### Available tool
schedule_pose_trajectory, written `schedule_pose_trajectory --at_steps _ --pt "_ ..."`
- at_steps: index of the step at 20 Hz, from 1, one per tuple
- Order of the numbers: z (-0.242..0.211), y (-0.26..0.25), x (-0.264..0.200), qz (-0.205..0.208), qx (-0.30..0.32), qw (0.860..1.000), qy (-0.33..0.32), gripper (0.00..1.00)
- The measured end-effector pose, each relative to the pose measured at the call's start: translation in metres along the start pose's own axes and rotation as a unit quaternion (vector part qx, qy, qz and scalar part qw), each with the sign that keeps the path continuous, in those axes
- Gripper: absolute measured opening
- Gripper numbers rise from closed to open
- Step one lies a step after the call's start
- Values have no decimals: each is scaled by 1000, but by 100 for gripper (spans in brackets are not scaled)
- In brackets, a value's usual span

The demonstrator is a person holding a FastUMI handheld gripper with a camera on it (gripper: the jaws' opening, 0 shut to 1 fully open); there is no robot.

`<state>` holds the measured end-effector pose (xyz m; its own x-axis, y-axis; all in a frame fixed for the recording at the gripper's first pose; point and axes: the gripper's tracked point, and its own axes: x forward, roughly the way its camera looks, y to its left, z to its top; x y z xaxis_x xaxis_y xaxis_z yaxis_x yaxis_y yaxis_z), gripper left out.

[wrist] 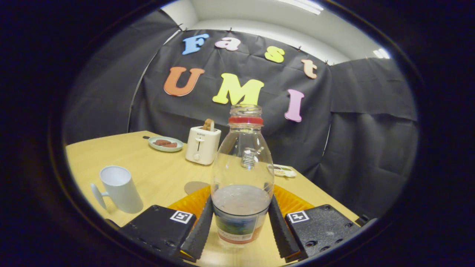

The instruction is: Take the bottle from table, then pour the juice into the cup, finally place the bottle on the coaster

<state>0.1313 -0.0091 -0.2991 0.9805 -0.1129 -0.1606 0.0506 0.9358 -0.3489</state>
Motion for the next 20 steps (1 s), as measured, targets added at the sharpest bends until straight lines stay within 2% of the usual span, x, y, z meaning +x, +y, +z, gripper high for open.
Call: schedule_pose_trajectory --at_steps 5,12,17,20 --pt "21 -2 -4 -6 -78 997 4 78" --pt "32 -6 -7 -11 -184 983 15 78" --pt "44 0 -7 -12 -272 962 5 78" --pt "40 11 -9 12 -307 951 18 78"
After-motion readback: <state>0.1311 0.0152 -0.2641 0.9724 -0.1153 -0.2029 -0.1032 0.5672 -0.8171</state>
